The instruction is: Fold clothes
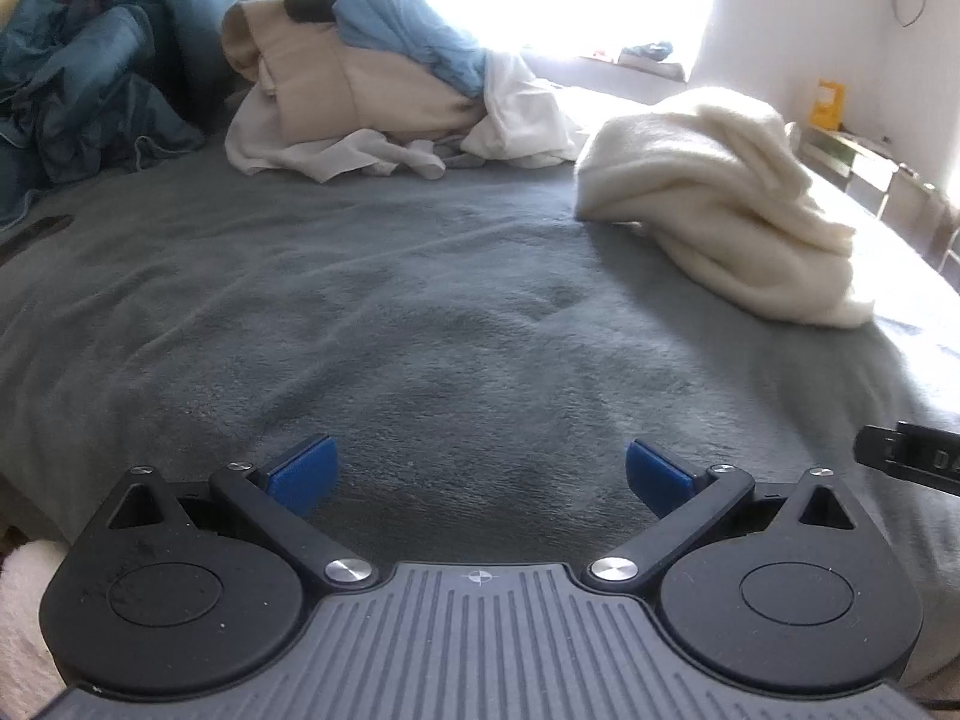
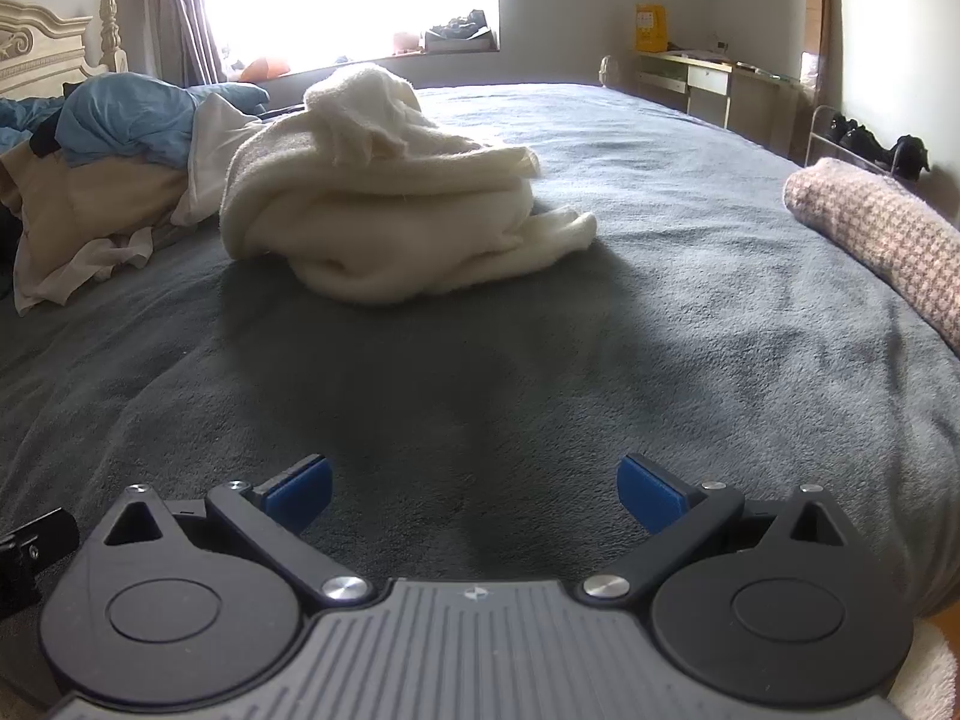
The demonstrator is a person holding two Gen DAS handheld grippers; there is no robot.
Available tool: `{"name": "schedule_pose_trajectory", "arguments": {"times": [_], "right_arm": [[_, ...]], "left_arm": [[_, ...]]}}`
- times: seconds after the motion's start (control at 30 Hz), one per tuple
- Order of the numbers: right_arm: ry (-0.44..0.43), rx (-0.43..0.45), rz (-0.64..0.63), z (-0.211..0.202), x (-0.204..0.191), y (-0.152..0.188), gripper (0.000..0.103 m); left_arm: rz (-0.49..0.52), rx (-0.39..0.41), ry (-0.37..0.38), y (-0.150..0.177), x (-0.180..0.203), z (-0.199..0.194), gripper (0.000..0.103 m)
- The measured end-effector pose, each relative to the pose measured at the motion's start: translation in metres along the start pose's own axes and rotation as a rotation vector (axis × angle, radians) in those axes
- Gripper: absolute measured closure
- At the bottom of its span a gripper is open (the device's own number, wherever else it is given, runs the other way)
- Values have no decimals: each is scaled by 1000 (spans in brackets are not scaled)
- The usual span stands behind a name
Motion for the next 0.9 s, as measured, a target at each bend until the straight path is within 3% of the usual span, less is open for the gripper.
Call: {"name": "schedule_pose_trajectory", "arguments": {"times": [0.9], "right_arm": [[-11, -7, -5, -6, -7, 0, 0]], "left_arm": [[14, -25, 3, 3, 5, 0, 0]]}}
Point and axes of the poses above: each gripper's, at about its wrist camera, not at the fingertips, and z roughly the way its jaws point, x to its right, y to its underside, the point moved 4 cm from there along z, roughly the way its jaws point, and after that the axes turned 3 degrees about y, right-handed, at the moved point
